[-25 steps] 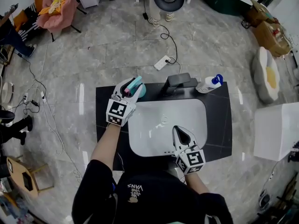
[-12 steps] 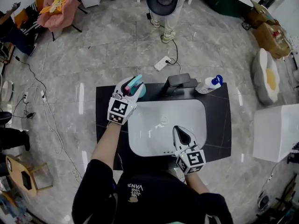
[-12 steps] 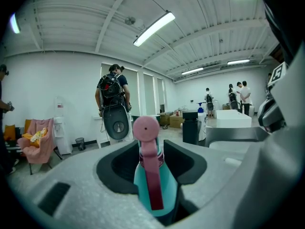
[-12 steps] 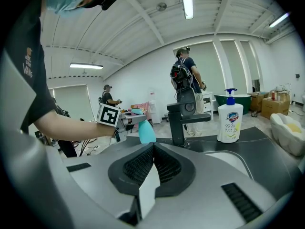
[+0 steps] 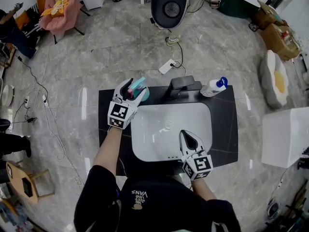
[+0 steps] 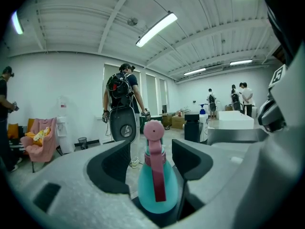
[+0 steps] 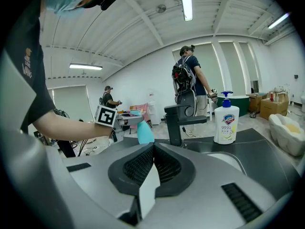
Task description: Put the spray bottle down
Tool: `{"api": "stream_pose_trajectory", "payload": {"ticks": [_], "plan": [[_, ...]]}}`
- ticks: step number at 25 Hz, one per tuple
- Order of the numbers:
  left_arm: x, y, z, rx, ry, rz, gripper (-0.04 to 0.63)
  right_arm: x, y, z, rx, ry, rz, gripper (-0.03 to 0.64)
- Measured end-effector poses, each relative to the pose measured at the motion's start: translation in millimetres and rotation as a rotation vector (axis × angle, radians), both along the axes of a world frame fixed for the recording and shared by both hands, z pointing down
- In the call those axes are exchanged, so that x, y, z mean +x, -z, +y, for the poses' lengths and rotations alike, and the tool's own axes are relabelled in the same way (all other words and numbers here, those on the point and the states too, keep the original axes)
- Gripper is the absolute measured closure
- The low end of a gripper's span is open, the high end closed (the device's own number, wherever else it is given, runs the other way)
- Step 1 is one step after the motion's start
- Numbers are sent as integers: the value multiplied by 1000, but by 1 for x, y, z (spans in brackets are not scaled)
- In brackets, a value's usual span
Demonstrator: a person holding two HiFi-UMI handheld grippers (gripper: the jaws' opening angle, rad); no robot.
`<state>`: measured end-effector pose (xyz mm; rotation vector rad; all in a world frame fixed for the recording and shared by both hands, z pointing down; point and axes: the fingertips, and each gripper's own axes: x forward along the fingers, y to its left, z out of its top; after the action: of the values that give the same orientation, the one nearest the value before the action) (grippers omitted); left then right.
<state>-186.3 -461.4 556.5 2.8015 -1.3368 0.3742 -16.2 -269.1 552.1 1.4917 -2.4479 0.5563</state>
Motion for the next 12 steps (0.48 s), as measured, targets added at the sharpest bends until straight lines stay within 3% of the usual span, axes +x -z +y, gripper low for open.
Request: {"api": "stream_pose_trajectory", "payload": {"ticks": [12], "plan": [[-11, 24, 29, 38, 47, -37, 325, 6, 9, 5, 34, 39, -6, 615]]}}
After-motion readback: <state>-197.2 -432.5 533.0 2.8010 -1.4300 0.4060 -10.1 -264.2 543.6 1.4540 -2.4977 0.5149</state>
